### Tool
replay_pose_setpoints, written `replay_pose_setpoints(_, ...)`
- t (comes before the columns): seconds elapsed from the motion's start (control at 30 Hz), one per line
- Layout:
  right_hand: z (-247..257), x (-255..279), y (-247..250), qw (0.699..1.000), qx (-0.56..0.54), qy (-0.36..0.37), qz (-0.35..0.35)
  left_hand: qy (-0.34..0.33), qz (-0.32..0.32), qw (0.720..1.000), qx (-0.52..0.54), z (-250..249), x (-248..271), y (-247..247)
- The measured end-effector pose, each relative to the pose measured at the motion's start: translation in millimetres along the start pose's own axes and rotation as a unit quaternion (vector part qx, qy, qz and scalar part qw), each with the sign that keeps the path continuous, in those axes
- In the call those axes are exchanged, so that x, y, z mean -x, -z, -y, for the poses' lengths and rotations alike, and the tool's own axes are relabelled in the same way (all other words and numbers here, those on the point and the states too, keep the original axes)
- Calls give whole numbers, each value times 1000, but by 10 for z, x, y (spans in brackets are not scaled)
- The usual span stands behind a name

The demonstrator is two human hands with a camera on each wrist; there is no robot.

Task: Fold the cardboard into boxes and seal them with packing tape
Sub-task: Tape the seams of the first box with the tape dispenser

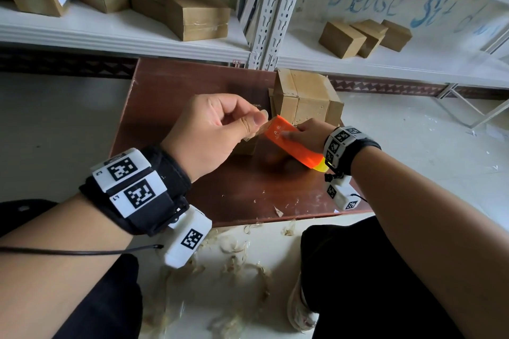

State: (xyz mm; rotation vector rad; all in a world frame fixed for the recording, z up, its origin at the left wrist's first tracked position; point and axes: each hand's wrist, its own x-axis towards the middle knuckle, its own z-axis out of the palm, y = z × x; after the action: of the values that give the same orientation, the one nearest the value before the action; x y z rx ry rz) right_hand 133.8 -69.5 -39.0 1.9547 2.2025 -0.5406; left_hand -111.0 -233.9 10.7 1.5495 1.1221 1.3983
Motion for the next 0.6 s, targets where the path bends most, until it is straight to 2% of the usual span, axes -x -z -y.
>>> replay_pose_setpoints(0.6,50,-39,-12,1000,19,-23,-6,-24,29,999,-30,21,27,-38)
